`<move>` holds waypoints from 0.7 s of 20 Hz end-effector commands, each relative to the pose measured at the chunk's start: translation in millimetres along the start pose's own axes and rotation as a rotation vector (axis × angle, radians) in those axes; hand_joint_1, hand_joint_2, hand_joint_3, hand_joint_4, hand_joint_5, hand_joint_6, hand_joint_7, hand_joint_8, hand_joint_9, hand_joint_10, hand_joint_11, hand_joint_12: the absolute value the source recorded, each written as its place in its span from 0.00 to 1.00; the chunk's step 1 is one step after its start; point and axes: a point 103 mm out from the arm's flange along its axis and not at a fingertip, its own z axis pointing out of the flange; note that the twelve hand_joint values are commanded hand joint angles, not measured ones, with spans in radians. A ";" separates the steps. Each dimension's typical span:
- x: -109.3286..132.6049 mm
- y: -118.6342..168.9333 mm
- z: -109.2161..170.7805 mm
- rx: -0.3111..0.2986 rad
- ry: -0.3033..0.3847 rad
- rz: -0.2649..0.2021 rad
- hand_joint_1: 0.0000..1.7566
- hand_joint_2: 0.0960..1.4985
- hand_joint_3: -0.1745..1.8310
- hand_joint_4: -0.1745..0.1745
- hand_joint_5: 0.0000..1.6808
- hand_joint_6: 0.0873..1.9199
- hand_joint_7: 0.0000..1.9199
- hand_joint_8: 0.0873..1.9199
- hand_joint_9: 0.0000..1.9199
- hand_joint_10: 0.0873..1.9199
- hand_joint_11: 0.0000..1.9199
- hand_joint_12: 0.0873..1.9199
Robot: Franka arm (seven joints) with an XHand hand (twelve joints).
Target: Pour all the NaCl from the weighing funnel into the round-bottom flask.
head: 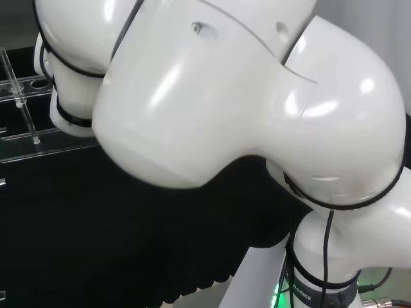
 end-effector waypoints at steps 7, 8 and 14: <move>5.7 -3.3 -9.4 -0.032 -0.115 0.003 0.65 0.41 0.38 1.00 0.80 0.23 0.39 0.28 0.62 0.02 0.51 0.46; 5.9 -3.2 -9.8 -0.034 -0.132 0.003 0.65 0.41 0.38 1.00 0.80 0.23 0.39 0.28 0.62 0.02 0.51 0.46; 6.5 -3.7 -15.3 -0.047 -0.191 0.009 0.65 0.41 0.38 1.00 0.80 0.23 0.39 0.28 0.62 0.01 0.51 0.46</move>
